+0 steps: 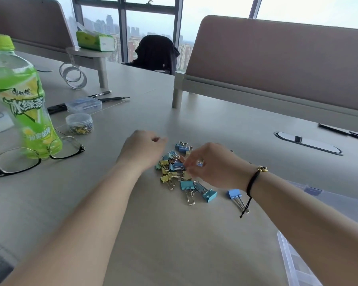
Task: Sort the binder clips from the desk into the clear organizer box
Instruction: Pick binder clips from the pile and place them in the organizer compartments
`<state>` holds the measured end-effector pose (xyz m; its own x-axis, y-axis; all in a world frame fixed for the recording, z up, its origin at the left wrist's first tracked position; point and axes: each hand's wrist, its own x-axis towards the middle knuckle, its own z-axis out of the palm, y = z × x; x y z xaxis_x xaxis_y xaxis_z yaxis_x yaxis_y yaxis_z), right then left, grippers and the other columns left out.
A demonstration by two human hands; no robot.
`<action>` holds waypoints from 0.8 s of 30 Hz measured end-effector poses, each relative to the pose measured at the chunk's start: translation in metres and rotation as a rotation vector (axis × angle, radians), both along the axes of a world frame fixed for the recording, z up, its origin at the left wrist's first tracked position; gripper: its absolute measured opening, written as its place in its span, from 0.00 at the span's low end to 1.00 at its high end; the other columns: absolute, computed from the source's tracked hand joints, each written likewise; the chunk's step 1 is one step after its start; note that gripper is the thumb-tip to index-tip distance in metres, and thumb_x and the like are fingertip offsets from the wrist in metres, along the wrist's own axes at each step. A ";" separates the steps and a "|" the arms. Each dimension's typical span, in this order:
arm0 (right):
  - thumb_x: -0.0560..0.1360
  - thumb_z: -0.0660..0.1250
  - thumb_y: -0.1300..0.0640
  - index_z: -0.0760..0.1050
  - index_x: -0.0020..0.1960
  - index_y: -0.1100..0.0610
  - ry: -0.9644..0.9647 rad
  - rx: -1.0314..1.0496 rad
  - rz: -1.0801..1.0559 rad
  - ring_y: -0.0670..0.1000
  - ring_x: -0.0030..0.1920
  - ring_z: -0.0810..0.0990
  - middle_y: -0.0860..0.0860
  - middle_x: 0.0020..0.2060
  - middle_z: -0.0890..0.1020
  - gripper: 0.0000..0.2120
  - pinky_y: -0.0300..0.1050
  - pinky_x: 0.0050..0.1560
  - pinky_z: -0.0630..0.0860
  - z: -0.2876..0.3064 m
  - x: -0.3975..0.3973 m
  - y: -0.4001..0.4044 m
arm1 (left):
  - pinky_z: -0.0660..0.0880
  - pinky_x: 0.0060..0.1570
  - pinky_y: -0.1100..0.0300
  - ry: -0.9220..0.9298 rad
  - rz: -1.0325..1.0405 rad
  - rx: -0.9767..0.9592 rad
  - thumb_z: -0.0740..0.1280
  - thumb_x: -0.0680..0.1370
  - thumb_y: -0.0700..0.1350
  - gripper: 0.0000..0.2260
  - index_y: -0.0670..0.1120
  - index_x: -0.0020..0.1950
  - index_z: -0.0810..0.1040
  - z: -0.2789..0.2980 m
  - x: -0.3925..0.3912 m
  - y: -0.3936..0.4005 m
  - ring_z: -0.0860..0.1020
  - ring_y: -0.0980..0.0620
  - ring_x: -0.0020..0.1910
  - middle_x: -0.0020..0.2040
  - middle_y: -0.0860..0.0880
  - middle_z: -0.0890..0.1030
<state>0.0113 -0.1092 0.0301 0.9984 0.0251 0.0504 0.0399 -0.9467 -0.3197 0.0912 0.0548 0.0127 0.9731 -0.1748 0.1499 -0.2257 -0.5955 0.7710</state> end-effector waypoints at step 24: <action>0.77 0.68 0.49 0.79 0.62 0.47 0.018 0.011 0.017 0.47 0.54 0.77 0.45 0.56 0.80 0.15 0.38 0.49 0.69 -0.001 0.006 0.015 | 0.70 0.31 0.64 0.229 -0.248 0.311 0.78 0.68 0.53 0.11 0.54 0.48 0.83 0.014 -0.014 0.026 0.76 0.56 0.38 0.40 0.54 0.77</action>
